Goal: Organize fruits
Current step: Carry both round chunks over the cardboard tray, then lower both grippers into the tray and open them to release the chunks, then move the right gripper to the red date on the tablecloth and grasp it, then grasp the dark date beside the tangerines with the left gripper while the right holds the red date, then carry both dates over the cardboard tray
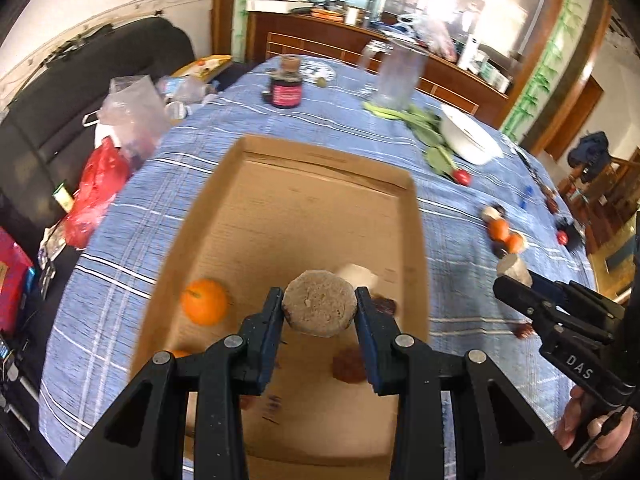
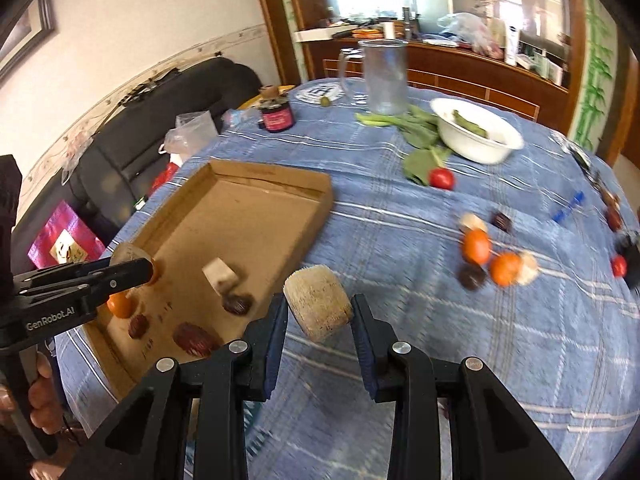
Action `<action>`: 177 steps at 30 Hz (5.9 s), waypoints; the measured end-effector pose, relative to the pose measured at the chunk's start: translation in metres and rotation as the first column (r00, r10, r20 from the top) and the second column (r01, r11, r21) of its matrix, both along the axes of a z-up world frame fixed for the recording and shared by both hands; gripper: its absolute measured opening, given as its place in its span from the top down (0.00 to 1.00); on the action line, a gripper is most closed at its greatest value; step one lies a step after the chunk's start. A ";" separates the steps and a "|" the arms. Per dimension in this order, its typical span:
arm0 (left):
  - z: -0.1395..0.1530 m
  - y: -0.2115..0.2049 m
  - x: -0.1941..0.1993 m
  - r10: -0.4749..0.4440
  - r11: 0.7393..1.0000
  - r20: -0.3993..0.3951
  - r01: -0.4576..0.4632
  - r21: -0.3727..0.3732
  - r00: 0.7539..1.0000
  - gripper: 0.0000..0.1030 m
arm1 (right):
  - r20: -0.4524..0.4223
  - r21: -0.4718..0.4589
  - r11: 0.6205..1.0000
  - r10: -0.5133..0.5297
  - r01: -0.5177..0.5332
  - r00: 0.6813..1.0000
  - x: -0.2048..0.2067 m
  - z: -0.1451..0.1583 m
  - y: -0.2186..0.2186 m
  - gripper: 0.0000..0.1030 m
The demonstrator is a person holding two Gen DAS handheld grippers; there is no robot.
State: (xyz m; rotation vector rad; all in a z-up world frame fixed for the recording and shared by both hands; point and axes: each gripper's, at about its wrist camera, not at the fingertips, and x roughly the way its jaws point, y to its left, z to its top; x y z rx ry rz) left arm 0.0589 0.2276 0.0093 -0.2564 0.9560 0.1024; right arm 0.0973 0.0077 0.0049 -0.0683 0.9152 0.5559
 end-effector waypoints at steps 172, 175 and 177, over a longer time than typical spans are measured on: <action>-0.010 -0.183 -0.010 -0.293 0.956 0.023 0.293 -0.014 0.956 0.78 | -0.053 0.038 0.978 -0.201 0.203 0.978 -0.053 -0.039 -0.168 0.67; -0.005 -0.165 -0.007 -0.278 0.960 0.033 0.278 -0.013 0.960 0.78 | -0.056 0.040 0.981 -0.189 0.192 0.980 -0.049 -0.036 -0.152 0.67; -0.002 -0.150 -0.005 -0.261 0.965 0.042 0.261 -0.015 0.965 0.78 | -0.057 0.043 0.983 -0.176 0.179 0.983 -0.044 -0.033 -0.138 0.67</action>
